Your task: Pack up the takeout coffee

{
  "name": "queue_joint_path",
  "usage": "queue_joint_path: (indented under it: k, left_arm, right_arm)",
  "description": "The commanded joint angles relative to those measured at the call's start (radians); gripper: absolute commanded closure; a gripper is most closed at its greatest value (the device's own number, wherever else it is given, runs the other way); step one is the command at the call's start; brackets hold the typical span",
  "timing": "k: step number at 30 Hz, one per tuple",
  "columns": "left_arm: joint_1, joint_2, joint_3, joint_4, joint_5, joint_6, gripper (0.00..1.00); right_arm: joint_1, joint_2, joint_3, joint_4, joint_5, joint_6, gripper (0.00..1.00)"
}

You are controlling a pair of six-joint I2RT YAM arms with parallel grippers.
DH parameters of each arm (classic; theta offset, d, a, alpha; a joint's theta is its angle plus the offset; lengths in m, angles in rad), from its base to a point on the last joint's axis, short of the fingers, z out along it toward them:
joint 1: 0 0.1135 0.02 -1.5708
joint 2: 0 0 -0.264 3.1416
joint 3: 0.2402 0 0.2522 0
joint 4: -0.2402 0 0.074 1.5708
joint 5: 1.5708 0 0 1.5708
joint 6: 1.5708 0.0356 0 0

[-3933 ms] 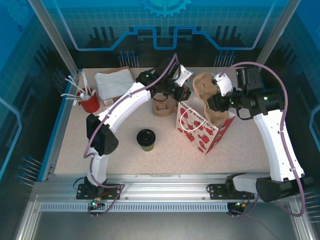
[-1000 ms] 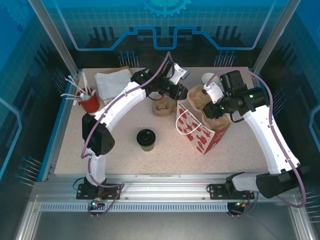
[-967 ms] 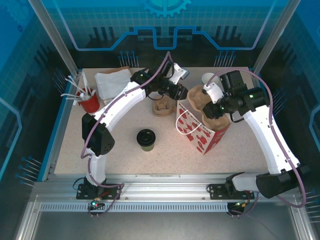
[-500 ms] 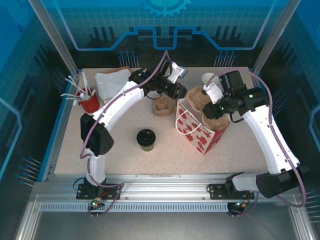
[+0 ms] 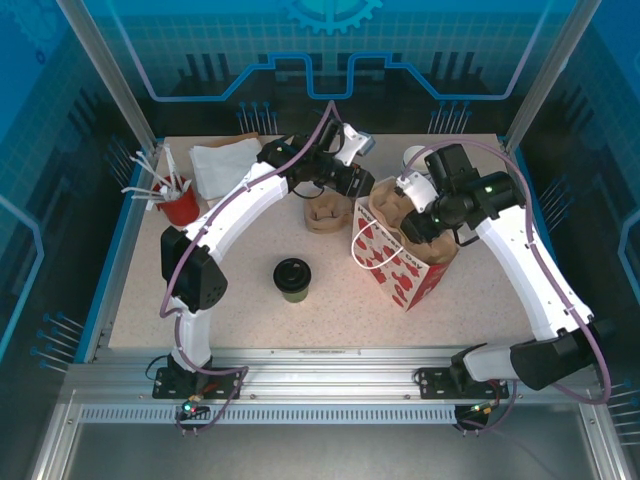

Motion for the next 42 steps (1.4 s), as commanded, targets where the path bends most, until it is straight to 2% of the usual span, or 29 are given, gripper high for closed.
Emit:
queue_joint_path:
  k: [1,21,25,31,37,42]
  left_arm:
    - [0.017,-0.031,-0.012,0.009,0.023,-0.007,0.64]
    - [0.016,-0.054,0.025,0.023,0.035,-0.028,0.56]
    - [0.017,-0.067,0.031,0.032,0.054,-0.036,0.5]
    - [0.018,-0.113,0.022,0.065,0.062,-0.059,0.35]
    - [0.038,-0.226,-0.093,0.134,0.035,-0.105,0.3]
    - [0.081,-0.416,-0.329,0.246,-0.045,-0.19,0.3]
  right_arm:
    - [0.013,0.009,0.012,-0.047,0.024,-0.001,0.68]
    - [0.027,0.05,0.022,-0.07,0.039,0.017,0.68]
    - [0.027,0.066,0.026,-0.07,0.047,0.019,0.68]
    - [0.033,0.088,0.043,-0.074,0.049,0.022,0.68]
    - [0.044,0.121,0.046,-0.074,0.07,0.026,0.67]
    - [0.045,0.141,0.03,-0.047,0.059,0.029,0.67]
